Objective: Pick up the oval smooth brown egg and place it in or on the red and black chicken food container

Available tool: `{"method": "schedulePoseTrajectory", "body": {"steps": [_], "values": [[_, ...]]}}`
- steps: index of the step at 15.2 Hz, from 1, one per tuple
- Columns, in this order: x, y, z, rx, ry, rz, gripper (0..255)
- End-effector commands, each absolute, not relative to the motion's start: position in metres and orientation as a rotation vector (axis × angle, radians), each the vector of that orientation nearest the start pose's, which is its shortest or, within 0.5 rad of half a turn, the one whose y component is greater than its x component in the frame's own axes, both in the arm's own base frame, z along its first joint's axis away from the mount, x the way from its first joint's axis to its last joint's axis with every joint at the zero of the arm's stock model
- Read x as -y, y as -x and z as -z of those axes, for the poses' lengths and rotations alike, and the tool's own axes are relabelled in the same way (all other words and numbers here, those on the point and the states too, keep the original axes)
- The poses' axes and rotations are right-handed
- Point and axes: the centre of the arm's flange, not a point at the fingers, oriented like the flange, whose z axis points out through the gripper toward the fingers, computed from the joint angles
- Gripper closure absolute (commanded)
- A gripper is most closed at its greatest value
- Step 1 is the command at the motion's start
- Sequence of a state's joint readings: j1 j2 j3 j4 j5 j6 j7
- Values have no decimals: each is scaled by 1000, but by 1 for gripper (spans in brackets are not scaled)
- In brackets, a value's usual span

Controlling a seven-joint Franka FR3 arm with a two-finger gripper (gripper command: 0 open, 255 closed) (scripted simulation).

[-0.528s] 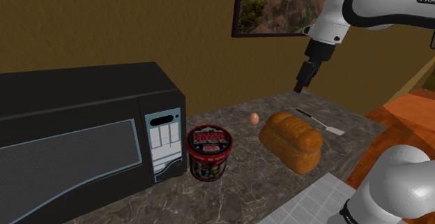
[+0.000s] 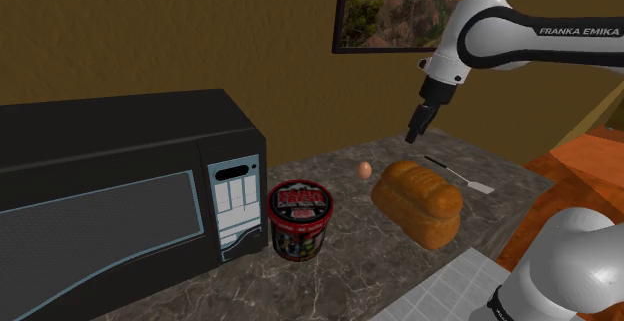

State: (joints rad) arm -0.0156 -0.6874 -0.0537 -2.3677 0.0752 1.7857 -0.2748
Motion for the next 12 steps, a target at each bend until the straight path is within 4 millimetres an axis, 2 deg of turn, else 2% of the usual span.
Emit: {"method": "schedulePoseTrajectory", "body": {"steps": [1, 12], "values": [[32, -368, -552, 328, 3023, 201, 0], [81, -455, -448, 420, 2971, 272, 0]]}}
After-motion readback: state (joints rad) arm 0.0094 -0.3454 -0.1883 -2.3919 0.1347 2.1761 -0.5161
